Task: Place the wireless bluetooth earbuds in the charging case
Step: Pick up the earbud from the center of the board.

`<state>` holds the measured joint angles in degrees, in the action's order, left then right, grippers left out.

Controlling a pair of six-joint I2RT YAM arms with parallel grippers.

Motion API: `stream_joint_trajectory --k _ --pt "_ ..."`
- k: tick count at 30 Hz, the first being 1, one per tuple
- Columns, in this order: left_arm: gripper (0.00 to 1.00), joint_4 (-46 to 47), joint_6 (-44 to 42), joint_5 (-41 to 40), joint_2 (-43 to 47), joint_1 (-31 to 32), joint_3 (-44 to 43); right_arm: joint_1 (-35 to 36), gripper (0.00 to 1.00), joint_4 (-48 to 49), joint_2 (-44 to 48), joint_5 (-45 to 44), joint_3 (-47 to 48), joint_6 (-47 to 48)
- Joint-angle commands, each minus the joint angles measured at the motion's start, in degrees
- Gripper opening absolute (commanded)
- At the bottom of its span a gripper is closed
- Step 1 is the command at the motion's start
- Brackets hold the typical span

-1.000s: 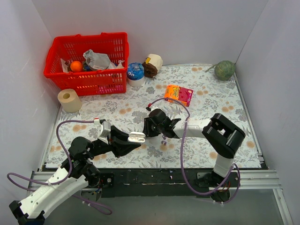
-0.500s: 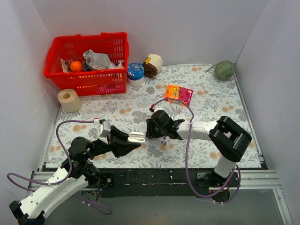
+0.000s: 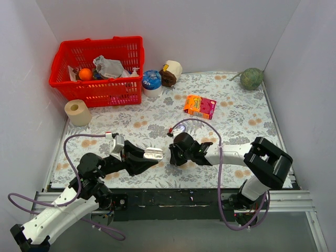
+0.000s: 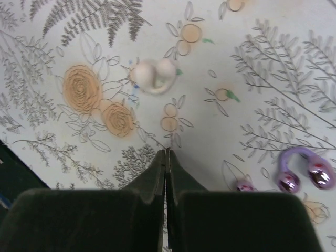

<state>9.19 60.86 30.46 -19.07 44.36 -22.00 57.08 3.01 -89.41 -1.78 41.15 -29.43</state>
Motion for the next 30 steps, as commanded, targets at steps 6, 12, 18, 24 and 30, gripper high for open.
stream_joint_trajectory --k 6,12,18,24,30 --pt "0.0 1.5 0.8 0.1 -0.9 -0.1 0.7 1.5 0.01 8.0 -6.6 7.8 3.1 3.2" --pt "0.0 1.4 0.7 0.1 -1.1 -0.1 0.7 1.4 0.01 9.5 -9.8 7.9 5.4 2.5" --pt "0.0 1.1 0.4 0.0 -1.2 -0.1 0.6 1.3 0.01 10.3 -11.1 5.3 5.8 1.7" --pt "0.0 0.8 0.1 -0.1 -1.3 -0.1 0.5 0.3 0.01 11.1 -10.4 0.3 3.2 1.0" --pt "0.0 0.8 0.2 -0.2 -1.3 -0.1 0.6 -0.7 0.01 12.4 -8.8 -2.8 0.2 0.7"
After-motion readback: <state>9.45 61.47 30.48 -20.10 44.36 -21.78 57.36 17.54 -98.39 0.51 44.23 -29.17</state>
